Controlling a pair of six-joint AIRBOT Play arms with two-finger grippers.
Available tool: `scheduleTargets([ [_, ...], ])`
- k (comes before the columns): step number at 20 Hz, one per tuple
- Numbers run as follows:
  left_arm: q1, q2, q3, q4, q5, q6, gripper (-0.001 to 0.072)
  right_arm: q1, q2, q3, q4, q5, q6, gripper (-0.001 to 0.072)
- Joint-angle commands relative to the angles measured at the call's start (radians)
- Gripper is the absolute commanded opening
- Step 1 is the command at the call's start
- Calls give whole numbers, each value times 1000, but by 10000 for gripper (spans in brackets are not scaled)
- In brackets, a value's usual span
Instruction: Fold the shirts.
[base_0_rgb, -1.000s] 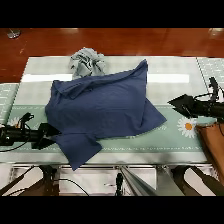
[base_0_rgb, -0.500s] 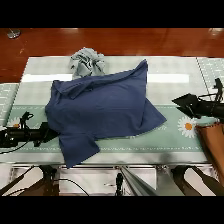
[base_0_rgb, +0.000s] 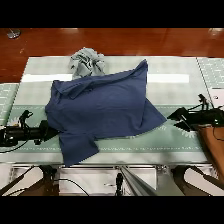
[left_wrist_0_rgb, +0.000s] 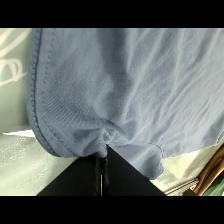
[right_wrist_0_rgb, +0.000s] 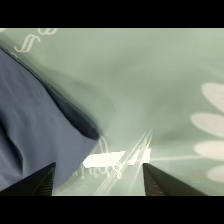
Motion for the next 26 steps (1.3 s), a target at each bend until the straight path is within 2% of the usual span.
scheduleTargets([
  [1,0,1,2,-5,2,2,23,89,-104,40,56,-26,-5,620],
  [6,0,1,1,-5,3,10,23,201,-165,106,79,-55,-2,610],
  [7,0,1,1,-7,3,16,23,217,-169,108,79,-54,-2,486],
  [8,0,1,1,-11,3,16,23,233,-169,108,74,-49,-3,234],
  [9,0,1,2,-17,3,16,23,243,-169,108,72,-39,-10,20],
  [13,-3,2,11,-62,-14,29,23,235,-168,178,72,32,-35,20],
  [16,-49,52,138,-225,-58,69,22,235,-152,393,71,105,-23,20],
  [19,-142,126,430,-357,-10,47,22,235,-132,739,60,129,43,20],
  [23,-239,158,901,-358,125,-58,22,236,-116,1239,-64,189,137,20],
  [26,-235,182,1173,-311,117,-100,22,236,5,1422,-168,223,144,20],
])
